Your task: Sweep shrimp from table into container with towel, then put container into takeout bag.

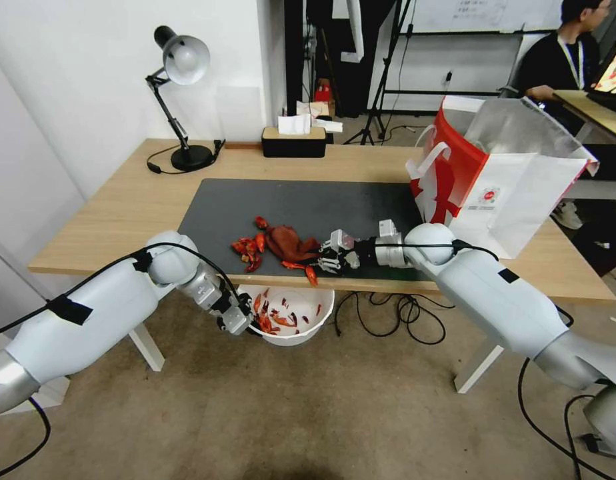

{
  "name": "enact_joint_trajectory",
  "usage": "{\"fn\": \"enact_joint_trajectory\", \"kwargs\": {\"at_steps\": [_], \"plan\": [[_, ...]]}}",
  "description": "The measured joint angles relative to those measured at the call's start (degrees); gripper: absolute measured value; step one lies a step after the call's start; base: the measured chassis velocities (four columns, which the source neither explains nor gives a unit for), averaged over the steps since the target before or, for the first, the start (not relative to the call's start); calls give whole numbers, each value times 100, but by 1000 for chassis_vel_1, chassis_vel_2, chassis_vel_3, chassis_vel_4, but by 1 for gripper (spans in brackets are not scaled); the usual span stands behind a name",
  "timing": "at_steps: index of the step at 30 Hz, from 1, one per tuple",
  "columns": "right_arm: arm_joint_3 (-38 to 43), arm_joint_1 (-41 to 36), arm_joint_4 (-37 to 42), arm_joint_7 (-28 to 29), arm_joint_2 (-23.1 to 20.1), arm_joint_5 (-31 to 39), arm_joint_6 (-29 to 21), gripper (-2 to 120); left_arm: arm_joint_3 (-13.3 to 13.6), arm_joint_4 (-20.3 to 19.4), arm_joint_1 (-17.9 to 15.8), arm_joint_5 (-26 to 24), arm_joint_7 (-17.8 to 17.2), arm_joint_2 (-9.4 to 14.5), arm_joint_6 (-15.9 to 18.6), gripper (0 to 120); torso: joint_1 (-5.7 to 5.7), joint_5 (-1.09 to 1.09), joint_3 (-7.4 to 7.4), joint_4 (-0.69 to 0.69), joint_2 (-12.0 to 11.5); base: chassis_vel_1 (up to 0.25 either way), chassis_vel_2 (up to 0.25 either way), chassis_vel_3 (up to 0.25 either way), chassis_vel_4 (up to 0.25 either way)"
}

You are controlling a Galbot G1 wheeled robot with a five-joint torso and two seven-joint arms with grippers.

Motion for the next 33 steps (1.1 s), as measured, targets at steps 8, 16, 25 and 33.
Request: {"fn": "enact_joint_trajectory", "kwargs": {"at_steps": [8,16,25,33], "plan": [[190,-263,224,36,-162,4,-1,6,3,-5,8,-2,3,-14,11,0,0,0,0,2,0,0,0,0,0],[394,-566,479,118,-256,-3,-1,6,62,-80,16,-8,13,10,32,0,0,-1,1,-3,0,0,0,0,0],[423,-749,784,256,-360,-13,-46,6,88,-100,-11,-17,17,-20,38,0,0,-1,1,-1,0,0,0,0,0],[465,-925,1046,333,-458,-20,-70,6,88,-133,-31,-24,15,3,42,0,1,-1,2,-1,0,0,0,0,0]]}}
